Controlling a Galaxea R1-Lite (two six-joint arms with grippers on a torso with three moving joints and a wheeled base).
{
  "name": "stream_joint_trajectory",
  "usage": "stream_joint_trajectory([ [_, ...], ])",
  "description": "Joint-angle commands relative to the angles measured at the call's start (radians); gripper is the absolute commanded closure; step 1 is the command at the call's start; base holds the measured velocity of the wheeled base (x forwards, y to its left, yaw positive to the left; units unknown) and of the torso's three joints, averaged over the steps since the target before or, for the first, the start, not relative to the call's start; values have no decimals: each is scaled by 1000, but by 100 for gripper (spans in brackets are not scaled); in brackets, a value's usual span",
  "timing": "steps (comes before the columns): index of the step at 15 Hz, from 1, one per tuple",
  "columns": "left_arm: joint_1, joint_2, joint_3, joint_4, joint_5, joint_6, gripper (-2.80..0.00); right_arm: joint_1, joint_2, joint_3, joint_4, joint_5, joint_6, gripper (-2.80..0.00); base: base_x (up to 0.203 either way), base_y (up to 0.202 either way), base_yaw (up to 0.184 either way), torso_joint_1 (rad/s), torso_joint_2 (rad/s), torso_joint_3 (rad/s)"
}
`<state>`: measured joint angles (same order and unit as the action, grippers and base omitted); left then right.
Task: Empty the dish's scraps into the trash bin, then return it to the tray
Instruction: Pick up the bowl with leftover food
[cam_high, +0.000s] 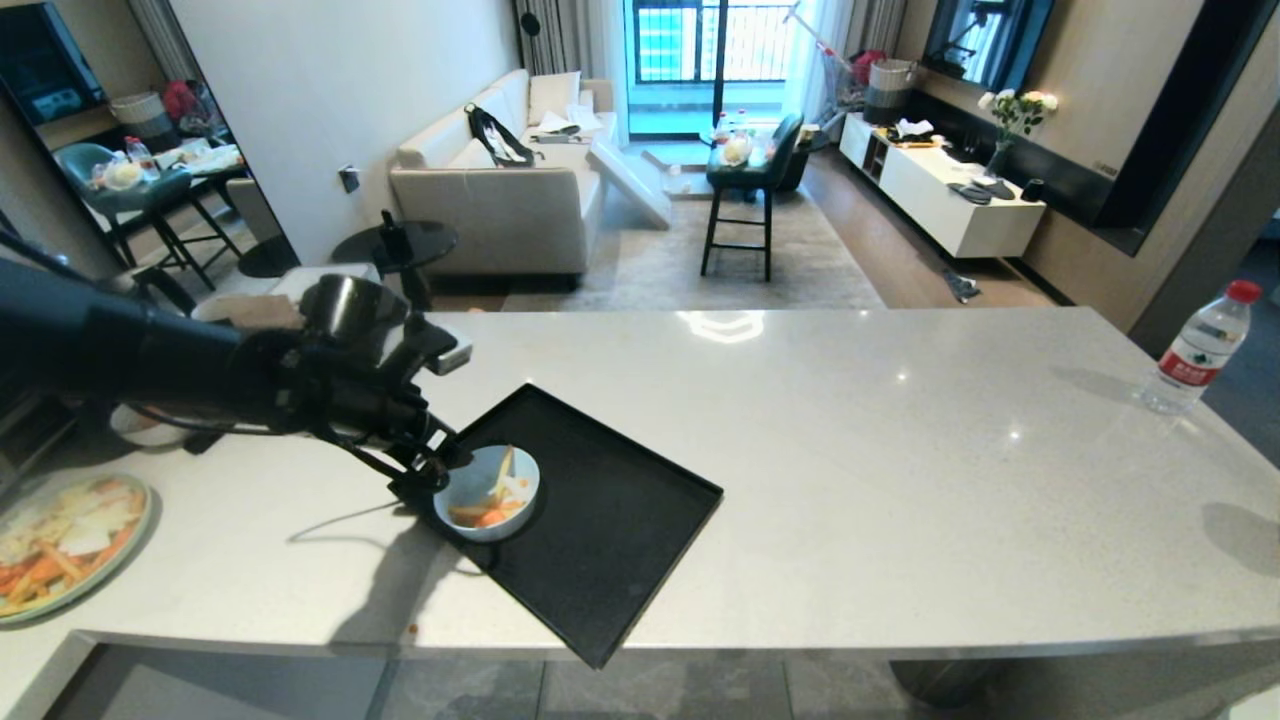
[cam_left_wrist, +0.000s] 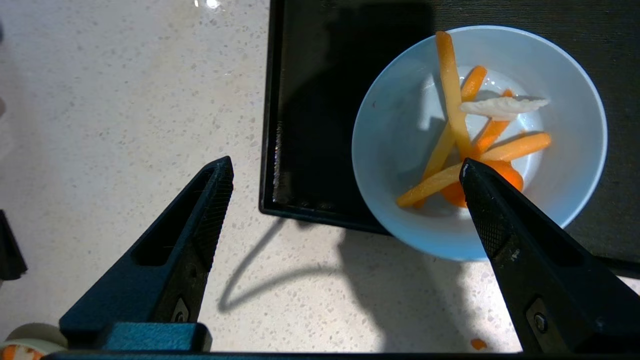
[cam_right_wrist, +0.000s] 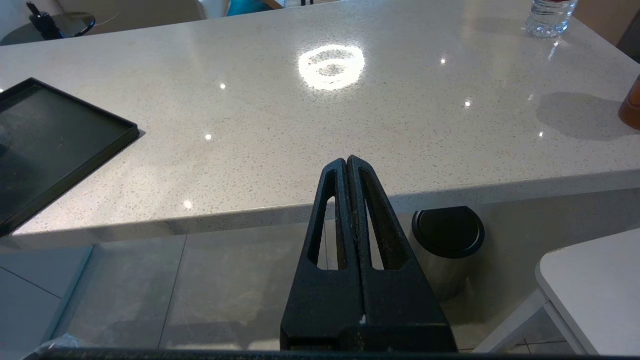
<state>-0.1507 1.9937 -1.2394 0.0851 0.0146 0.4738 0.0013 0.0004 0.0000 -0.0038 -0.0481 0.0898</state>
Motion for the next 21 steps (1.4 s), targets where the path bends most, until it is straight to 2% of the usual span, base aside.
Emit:
stream_joint_trajectory([
  [1, -7, 50, -17, 18, 1, -6, -280, 0, 0, 0, -1, 0, 1, 0, 0, 0, 0, 0, 0, 0],
  [9, -2, 164, -90, 24, -1, -26, -280, 0, 0, 0, -1, 0, 1, 0, 0, 0, 0, 0, 0, 0],
  [19, 56, 221, -127, 24, 7, -15, -280, 0, 0, 0, -1, 0, 1, 0, 0, 0, 0, 0, 0, 0],
  [20, 57, 221, -126, 24, 7, -15, 0, 0, 1, 0, -1, 0, 1, 0, 0, 0, 0, 0, 0, 0],
  [21, 56, 221, -124, 24, 7, -15, 0, 0, 0, 0, -1, -1, 1, 0, 0, 0, 0, 0, 0, 0],
])
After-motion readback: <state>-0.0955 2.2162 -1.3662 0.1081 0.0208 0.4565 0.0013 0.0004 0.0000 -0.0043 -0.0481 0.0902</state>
